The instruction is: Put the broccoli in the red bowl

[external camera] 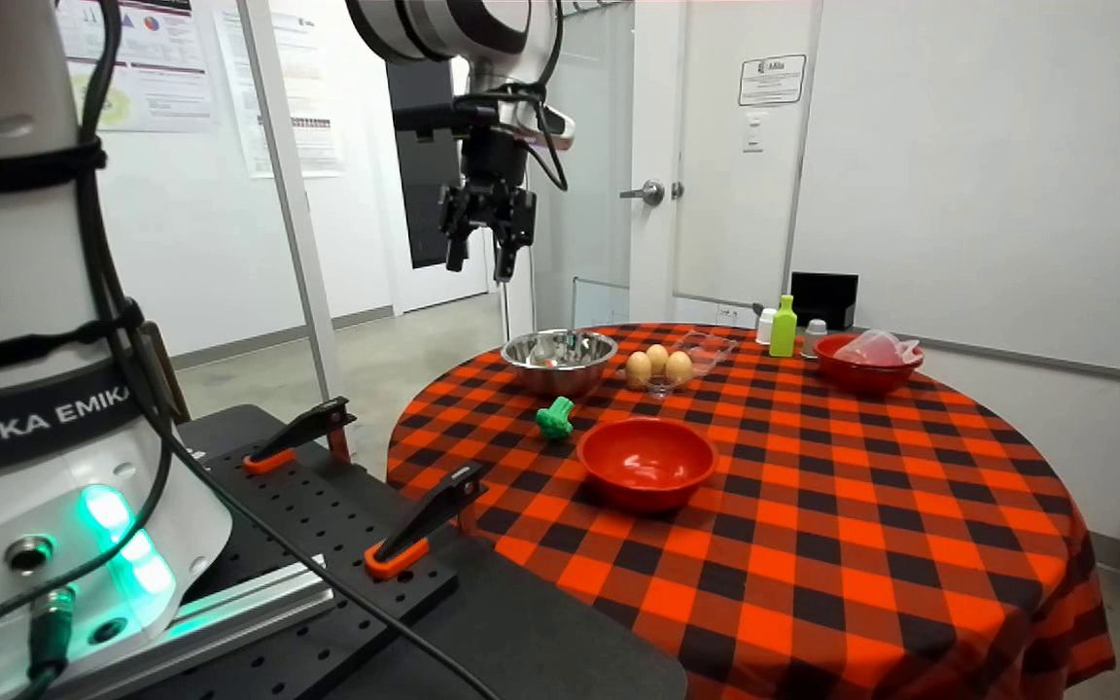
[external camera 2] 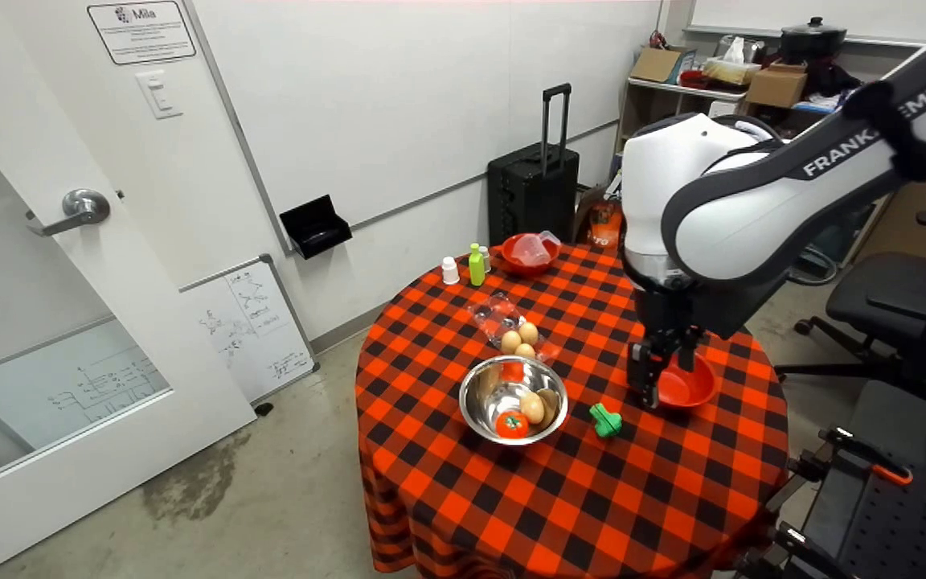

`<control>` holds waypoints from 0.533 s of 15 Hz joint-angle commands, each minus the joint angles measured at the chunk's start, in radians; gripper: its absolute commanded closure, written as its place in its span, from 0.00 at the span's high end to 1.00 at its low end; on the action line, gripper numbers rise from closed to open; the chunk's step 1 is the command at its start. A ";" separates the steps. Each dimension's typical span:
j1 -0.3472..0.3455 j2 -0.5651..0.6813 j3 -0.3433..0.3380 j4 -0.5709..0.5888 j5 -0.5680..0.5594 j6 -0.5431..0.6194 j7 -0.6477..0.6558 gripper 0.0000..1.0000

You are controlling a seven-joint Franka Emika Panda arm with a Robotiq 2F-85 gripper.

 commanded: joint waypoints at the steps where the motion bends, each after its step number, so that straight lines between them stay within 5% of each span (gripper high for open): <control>1: 0.016 0.148 -0.030 0.114 -0.021 0.005 -0.030 1.00; 8: 0.006 0.370 -0.052 0.249 -0.004 0.001 -0.112 1.00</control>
